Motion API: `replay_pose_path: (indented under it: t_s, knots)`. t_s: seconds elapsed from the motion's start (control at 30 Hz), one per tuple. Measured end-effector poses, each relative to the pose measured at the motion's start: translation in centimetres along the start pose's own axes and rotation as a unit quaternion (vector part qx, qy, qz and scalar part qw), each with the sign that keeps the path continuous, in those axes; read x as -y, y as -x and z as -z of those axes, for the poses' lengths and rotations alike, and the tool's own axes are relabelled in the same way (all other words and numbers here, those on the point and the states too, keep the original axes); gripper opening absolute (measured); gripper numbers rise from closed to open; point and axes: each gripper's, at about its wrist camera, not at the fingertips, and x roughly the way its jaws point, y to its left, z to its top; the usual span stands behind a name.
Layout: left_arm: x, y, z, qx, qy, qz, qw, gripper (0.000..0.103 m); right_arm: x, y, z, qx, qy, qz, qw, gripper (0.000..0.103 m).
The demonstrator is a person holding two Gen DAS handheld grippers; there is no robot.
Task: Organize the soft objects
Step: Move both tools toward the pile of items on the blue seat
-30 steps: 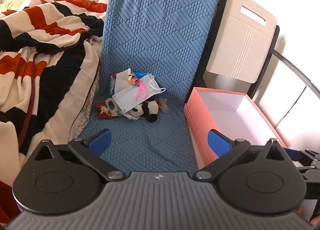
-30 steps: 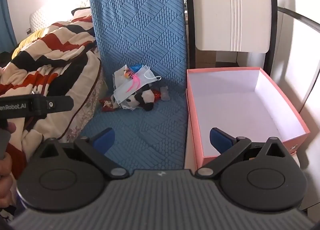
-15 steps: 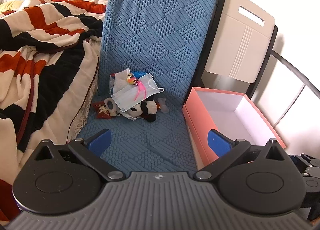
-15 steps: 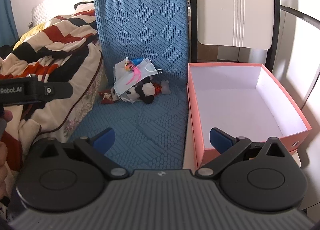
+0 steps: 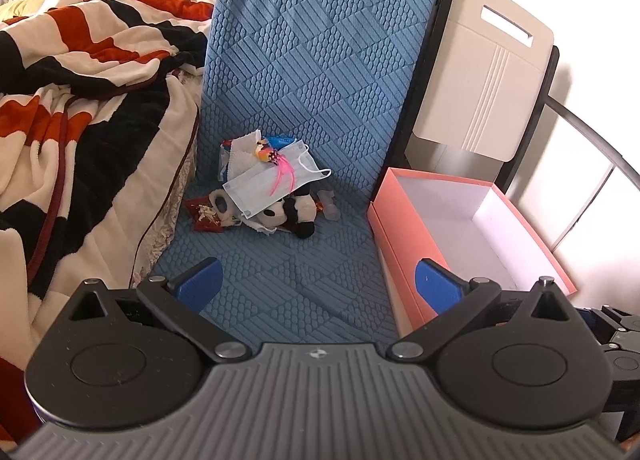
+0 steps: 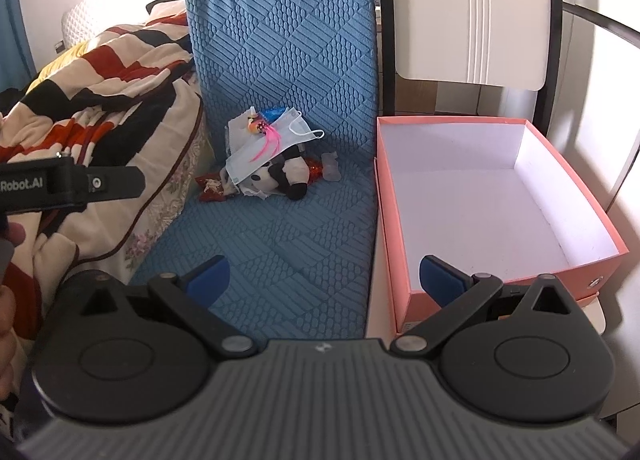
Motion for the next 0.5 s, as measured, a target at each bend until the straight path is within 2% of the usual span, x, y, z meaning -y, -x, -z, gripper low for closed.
replay_pose_path:
  t_s: [0.5]
  knots:
    - [0.1, -1.2, 0.2, 0.003, 0.000, -0.009, 1.0000, 0.103, 0.1, -0.9, 0.1, 0.002, 0.014, 0.006, 1.000, 0.103]
